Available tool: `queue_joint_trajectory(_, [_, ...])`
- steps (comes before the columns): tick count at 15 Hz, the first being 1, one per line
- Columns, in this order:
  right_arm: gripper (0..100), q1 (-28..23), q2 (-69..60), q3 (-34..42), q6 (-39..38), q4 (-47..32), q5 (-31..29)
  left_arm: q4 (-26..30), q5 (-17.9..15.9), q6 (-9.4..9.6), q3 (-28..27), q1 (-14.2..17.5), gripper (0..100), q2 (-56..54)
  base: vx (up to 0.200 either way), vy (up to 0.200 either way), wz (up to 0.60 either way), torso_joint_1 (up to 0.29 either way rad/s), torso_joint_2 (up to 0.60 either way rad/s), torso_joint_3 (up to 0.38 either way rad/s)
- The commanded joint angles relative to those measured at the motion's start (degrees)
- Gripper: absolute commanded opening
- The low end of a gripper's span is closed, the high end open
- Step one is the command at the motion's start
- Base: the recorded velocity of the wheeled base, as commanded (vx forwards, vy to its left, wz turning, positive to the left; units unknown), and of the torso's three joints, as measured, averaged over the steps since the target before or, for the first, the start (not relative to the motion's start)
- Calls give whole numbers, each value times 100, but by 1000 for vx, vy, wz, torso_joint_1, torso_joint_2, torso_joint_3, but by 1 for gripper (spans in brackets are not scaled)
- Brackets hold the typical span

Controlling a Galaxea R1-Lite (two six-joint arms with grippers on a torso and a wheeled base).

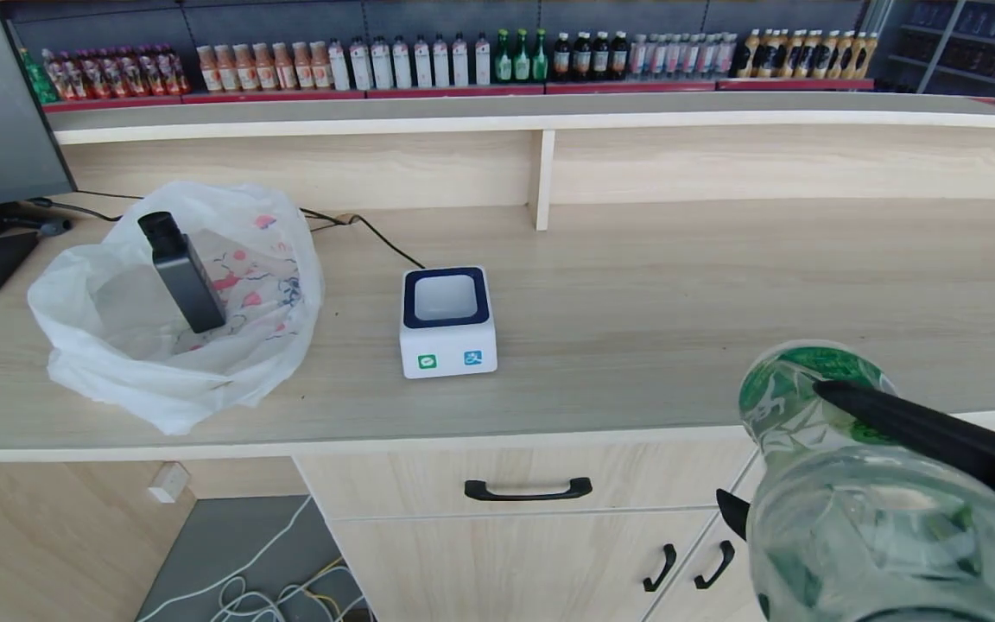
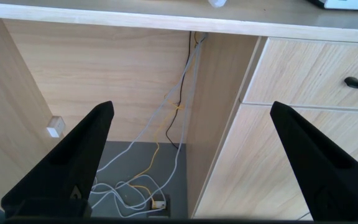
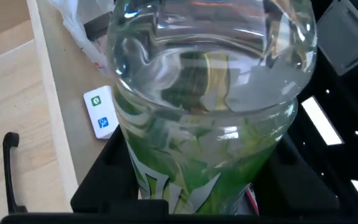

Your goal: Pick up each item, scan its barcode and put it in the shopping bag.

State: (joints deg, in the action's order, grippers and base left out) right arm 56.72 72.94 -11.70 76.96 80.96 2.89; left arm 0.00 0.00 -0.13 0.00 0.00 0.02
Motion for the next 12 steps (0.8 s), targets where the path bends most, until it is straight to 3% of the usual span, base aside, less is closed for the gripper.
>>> queue_joint_trajectory(1, [0, 172, -87, 212, 320, 34, 1, 0, 0, -4, 0, 0, 100, -2, 0, 0, 0, 0, 0, 0])
queue_joint_trajectory(7, [0, 295, -429, 485, 1251, 34, 19, 0, 0, -4, 0, 0, 100, -2, 0, 0, 0, 0, 0, 0])
queue_joint_trajectory(12, [0, 533, 133, -25, 1594, 34, 19, 0, 0, -4, 0, 0, 100, -2, 0, 0, 0, 0, 0, 0])
